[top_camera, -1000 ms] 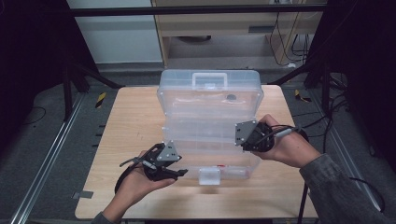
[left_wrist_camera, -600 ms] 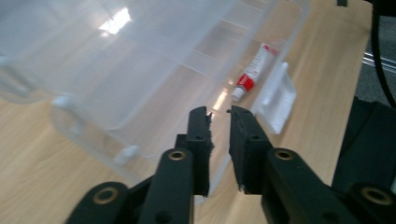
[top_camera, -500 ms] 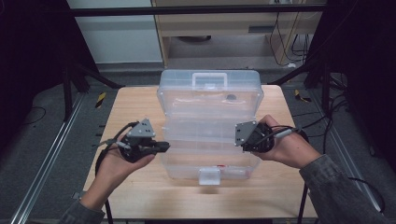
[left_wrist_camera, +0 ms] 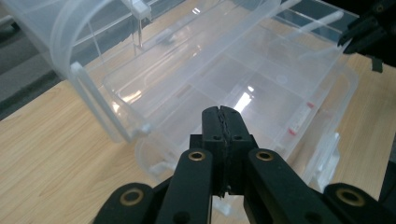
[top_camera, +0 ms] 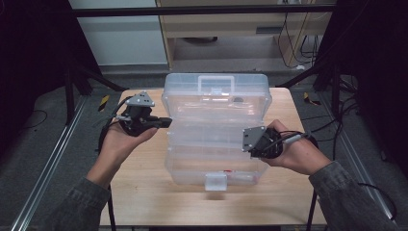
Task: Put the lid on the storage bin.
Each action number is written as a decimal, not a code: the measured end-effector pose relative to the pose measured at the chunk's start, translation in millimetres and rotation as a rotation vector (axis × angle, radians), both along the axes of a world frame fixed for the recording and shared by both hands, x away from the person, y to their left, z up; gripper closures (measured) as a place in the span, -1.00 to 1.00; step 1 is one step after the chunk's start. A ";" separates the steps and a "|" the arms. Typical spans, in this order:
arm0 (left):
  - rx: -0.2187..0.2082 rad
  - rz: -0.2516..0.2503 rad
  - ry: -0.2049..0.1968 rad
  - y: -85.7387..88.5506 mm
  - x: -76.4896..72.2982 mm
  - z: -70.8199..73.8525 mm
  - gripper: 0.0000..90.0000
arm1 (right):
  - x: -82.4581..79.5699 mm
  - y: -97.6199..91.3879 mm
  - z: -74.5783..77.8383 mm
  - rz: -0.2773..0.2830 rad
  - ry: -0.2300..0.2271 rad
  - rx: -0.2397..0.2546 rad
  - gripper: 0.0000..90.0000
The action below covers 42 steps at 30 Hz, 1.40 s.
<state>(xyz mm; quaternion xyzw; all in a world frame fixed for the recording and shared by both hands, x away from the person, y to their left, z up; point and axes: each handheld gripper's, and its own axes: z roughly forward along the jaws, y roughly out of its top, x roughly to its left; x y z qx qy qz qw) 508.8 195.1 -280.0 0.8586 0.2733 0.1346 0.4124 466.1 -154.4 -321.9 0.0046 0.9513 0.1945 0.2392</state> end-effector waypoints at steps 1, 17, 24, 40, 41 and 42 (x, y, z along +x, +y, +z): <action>0.005 0.004 0.000 -1.2 2.0 0.3 0.99 | -0.4 -0.2 -0.2 0.000 0.003 -0.001 0.82; 0.000 0.095 0.016 5.2 24.6 1.1 0.99 | -3.2 -1.2 -3.5 0.001 0.004 0.005 0.81; 0.002 0.106 0.015 8.3 23.5 1.4 0.99 | -4.2 -1.4 -4.7 0.003 0.010 0.006 0.81; 0.005 0.079 0.039 13.9 3.7 -10.2 0.99 | -14.9 -6.5 -12.1 -0.038 0.024 0.075 0.46; 0.006 0.077 0.041 14.1 2.4 -11.1 0.99 | -17.4 -8.0 -12.7 -0.058 0.024 0.098 0.39; 0.005 0.074 0.042 14.2 0.7 -12.4 0.99 | -18.8 -9.2 -13.1 -0.061 0.025 0.107 0.34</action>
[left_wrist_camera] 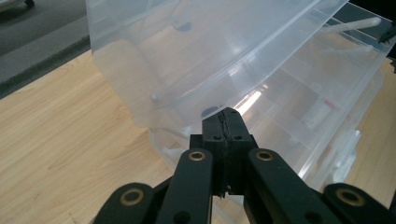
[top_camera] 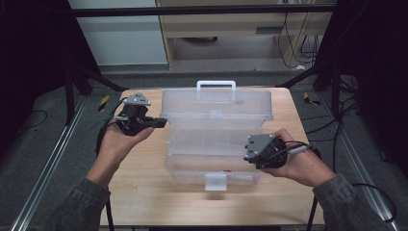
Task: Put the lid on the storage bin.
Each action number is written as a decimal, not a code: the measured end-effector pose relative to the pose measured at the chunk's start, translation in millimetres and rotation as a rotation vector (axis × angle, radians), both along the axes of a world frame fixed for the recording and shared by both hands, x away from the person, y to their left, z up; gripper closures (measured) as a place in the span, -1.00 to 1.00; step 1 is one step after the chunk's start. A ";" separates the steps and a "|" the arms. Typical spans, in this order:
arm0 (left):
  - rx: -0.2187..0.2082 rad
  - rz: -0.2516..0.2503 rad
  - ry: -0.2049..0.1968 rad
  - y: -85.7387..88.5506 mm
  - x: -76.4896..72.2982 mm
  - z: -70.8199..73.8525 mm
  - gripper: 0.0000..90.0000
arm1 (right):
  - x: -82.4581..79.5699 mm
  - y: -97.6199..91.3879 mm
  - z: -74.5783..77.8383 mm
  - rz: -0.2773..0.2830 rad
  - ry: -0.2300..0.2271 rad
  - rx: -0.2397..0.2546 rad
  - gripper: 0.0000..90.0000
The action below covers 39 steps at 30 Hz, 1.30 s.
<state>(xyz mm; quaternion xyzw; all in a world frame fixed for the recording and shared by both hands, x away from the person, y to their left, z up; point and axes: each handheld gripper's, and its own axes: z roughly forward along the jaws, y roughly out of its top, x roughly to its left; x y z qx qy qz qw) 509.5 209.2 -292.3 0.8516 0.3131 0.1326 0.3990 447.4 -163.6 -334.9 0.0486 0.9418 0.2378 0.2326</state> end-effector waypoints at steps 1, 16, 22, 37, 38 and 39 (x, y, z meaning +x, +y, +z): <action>0.005 -0.003 -0.002 0.2 -1.8 -1.1 0.99 | -2.0 -1.3 -0.8 -0.007 0.002 0.015 0.26; 0.005 -0.035 0.010 2.6 -21.8 -20.4 0.99 | -19.1 -31.9 -2.1 -0.142 -0.029 0.114 -0.41; -0.008 -0.042 0.023 4.2 -28.3 -29.4 0.99 | -14.6 -46.0 -2.5 -0.197 -0.015 0.120 -0.55; -0.020 -0.046 0.020 5.6 -33.9 -37.6 0.99 | -18.6 -68.4 -6.4 -0.254 -0.002 0.126 -0.57; -0.020 -0.047 0.019 5.9 -34.3 -37.9 0.99 | -18.4 -69.6 -6.5 -0.257 -0.002 0.126 -0.58; -0.021 -0.049 0.019 6.0 -34.6 -38.3 0.99 | -18.3 -71.0 -6.5 -0.261 -0.001 0.128 -0.58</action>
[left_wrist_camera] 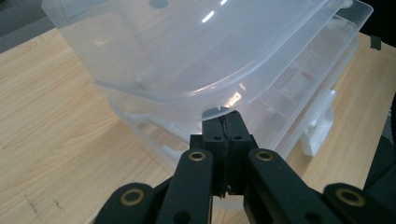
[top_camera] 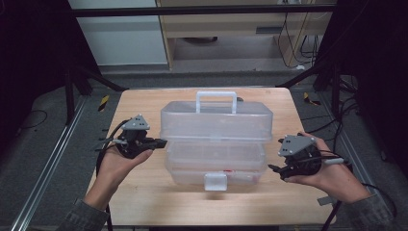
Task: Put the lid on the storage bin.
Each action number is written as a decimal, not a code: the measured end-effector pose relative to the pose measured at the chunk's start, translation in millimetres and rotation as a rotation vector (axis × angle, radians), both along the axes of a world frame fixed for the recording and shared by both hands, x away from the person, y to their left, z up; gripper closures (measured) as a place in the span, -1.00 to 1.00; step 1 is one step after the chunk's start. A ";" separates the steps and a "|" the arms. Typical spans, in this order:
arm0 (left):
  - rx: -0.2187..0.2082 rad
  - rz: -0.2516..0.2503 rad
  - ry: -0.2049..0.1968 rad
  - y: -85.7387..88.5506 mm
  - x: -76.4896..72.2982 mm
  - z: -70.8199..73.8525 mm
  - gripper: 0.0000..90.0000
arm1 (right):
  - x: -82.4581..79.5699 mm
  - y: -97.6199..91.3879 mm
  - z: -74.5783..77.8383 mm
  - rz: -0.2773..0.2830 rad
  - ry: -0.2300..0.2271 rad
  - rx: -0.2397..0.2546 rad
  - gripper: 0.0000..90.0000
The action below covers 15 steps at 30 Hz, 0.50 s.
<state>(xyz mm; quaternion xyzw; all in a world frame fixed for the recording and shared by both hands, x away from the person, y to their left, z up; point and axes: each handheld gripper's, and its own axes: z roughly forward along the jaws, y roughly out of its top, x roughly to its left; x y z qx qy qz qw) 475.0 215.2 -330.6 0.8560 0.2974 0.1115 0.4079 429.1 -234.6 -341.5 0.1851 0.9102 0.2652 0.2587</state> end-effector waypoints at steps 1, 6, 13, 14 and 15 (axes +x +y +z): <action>0.000 -0.001 -0.001 0.1 -0.2 -0.3 0.99 | 0.3 -1.3 -0.2 -0.004 0.002 0.000 -0.58; -0.009 -0.004 -0.007 1.9 -1.9 -1.8 0.99 | 4.1 -8.1 -3.1 -0.028 0.000 0.004 -0.58; -0.015 -0.007 -0.016 3.2 -4.2 -6.8 0.99 | 4.6 -15.6 -8.8 -0.079 -0.016 0.017 -0.58; -0.017 -0.008 -0.015 3.4 -4.6 -7.7 1.00 | 3.9 -17.0 -10.2 -0.092 -0.020 0.016 -0.58; -0.019 -0.006 -0.014 3.8 -5.1 -9.2 0.99 | 3.5 -17.9 -11.2 -0.100 -0.021 0.016 -0.58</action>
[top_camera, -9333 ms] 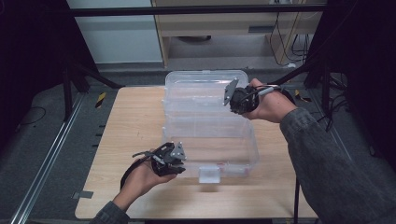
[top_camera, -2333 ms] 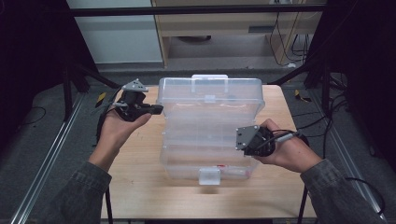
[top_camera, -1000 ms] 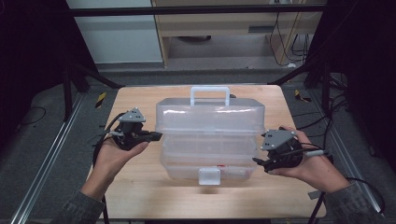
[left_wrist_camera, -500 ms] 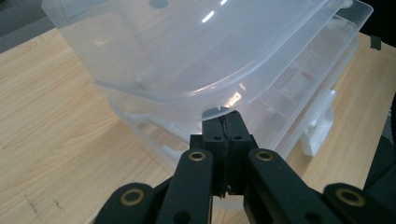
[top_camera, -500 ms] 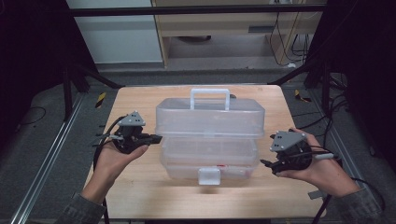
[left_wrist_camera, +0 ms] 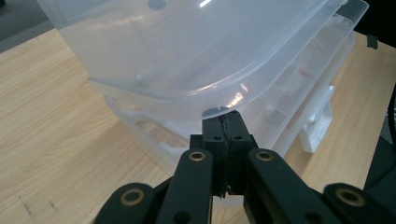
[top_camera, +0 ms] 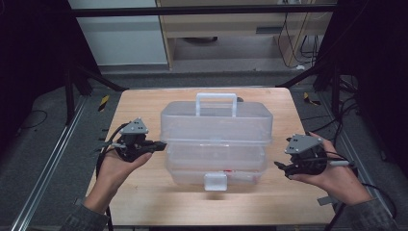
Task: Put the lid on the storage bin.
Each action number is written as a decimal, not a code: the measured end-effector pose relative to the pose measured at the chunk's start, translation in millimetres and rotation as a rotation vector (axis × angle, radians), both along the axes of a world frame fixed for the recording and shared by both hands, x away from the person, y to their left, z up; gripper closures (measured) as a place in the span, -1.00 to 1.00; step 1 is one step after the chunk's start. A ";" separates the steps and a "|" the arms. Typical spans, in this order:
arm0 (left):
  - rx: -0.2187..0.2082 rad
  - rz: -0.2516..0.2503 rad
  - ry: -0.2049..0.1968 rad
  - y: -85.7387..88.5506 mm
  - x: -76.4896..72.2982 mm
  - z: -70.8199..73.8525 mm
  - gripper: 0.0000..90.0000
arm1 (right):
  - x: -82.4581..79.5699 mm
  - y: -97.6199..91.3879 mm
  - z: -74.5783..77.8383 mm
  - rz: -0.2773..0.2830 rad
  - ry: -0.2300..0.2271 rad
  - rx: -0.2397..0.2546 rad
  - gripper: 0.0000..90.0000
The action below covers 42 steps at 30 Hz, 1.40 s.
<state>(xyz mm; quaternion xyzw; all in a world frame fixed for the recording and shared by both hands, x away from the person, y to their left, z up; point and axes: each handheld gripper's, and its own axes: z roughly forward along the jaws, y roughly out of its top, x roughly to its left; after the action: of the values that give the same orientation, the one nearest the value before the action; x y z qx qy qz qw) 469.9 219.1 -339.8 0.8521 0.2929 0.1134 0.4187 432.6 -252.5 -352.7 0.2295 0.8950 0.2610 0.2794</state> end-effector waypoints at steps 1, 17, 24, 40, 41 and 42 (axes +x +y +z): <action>-0.001 -0.001 0.003 0.7 -0.2 -1.6 0.99 | -0.3 -1.2 -1.3 -0.005 -0.004 -0.003 -0.58; -0.054 0.031 0.030 12.1 -7.3 -24.0 0.99 | 1.1 -19.0 -11.2 -0.073 -0.004 0.017 -0.58; -0.034 0.035 0.021 12.0 -11.8 -28.0 0.99 | 1.0 -23.5 -18.7 -0.102 -0.003 0.023 -0.58; -0.003 0.016 0.045 13.0 -20.4 -44.9 0.99 | 3.9 -28.7 -29.9 -0.139 0.005 0.044 -0.58; 0.000 0.014 0.047 13.1 -20.4 -45.4 0.99 | 4.2 -28.3 -30.4 -0.137 0.003 0.047 -0.58; 0.006 0.013 0.046 13.4 -20.2 -46.0 0.99 | 4.7 -28.1 -30.7 -0.137 0.001 0.046 -0.58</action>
<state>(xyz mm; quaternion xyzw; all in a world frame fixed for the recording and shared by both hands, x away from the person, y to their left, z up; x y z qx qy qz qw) 449.7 232.4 -385.8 0.8538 0.3077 0.0974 0.4085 437.3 -280.6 -383.4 0.2968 0.8711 0.2619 0.2907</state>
